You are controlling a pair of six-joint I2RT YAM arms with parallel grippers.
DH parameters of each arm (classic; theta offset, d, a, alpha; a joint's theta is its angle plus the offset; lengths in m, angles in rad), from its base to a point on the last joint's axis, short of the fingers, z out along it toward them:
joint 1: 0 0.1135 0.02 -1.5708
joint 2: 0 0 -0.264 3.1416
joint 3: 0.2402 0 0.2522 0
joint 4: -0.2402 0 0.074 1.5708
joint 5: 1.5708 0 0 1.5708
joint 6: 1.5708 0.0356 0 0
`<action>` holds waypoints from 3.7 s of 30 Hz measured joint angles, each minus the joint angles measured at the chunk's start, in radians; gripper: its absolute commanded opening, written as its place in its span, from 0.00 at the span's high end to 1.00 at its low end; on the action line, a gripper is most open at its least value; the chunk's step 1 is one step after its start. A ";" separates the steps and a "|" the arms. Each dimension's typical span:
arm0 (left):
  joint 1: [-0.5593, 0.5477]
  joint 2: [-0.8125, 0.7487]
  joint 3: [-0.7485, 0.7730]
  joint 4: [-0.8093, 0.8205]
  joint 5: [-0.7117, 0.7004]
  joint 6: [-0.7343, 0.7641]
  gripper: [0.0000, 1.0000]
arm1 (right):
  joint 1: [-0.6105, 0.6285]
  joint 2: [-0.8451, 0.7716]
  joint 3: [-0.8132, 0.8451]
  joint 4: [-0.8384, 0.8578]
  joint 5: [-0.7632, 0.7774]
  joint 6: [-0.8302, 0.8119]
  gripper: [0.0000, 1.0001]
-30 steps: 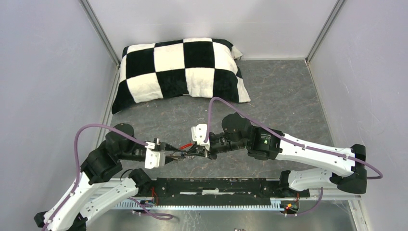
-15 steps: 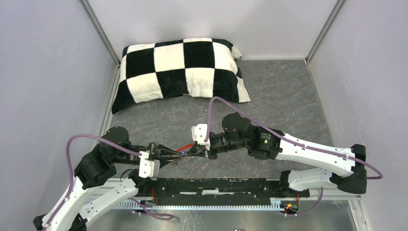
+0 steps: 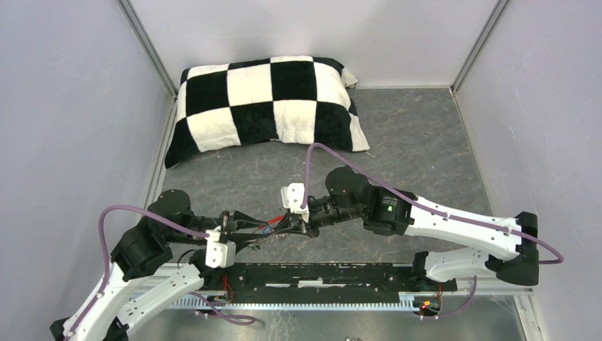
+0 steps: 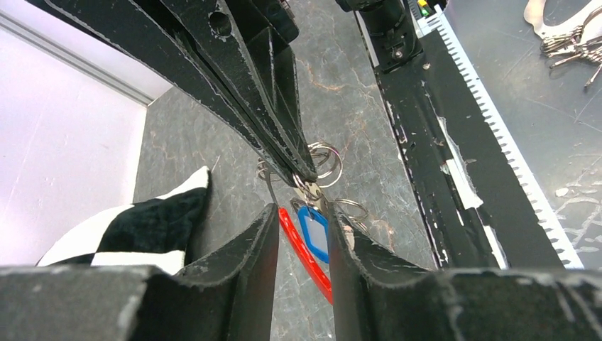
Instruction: Put the keys on the keyring
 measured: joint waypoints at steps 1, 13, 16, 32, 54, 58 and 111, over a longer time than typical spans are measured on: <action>0.000 0.008 0.002 0.000 0.001 0.001 0.66 | 0.000 0.001 0.000 0.000 0.000 0.002 1.00; 0.000 0.026 0.003 -0.008 0.017 0.016 0.89 | -0.006 0.006 0.000 0.019 -0.006 0.018 1.00; 0.000 0.025 0.003 -0.007 0.017 0.020 0.90 | -0.010 0.003 -0.003 0.029 -0.006 0.029 1.00; 0.000 0.018 0.011 0.002 0.019 0.047 0.56 | -0.032 -0.058 -0.161 0.332 -0.054 0.221 1.00; 0.002 0.105 0.126 0.005 0.008 -0.046 0.60 | -0.046 -0.066 -0.096 0.215 0.019 0.111 1.00; 0.002 0.133 0.133 -0.021 0.021 -0.056 0.63 | -0.046 -0.055 -0.062 0.156 0.036 0.076 1.00; 0.001 0.122 0.048 0.082 -0.129 -0.233 0.67 | -0.051 -0.018 -0.031 0.104 0.031 0.019 1.00</action>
